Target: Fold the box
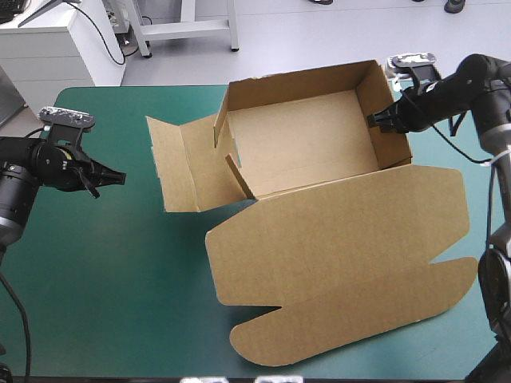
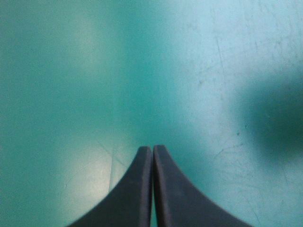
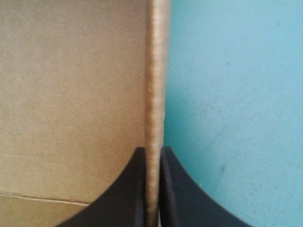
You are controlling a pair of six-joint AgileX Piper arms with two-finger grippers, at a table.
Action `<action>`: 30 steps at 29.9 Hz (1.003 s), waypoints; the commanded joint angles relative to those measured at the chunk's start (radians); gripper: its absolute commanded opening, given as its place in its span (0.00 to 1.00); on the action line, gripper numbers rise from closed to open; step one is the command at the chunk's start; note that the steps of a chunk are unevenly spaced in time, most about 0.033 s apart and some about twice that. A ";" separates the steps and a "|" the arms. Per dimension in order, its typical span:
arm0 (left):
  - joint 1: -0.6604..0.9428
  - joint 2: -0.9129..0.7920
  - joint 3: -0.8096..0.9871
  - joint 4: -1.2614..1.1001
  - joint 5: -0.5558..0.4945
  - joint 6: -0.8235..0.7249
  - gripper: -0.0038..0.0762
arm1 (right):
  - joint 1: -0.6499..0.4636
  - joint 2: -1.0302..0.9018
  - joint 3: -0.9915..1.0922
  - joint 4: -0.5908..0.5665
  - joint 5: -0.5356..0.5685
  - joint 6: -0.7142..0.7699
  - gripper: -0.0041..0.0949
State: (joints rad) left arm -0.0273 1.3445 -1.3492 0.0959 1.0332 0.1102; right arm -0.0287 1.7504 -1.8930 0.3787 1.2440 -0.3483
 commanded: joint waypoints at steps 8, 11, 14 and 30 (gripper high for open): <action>0.000 0.066 0.042 -0.210 -0.281 0.007 0.07 | -0.080 -0.127 -0.035 0.149 0.002 -0.040 0.02; 0.000 0.114 0.070 -0.442 -0.311 0.174 0.07 | -0.080 -0.127 -0.035 0.162 0.002 -0.044 0.02; 0.000 0.170 0.087 -0.709 -0.313 0.372 0.07 | -0.080 -0.127 -0.035 0.162 0.002 -0.048 0.02; 0.000 0.247 0.089 -1.433 -0.013 0.846 0.07 | -0.080 -0.112 -0.027 0.104 0.000 -0.051 0.02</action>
State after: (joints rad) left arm -0.0262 1.6347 -1.2309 -1.1416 0.9366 0.8934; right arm -0.1036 1.6783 -1.8931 0.4338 1.2478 -0.4022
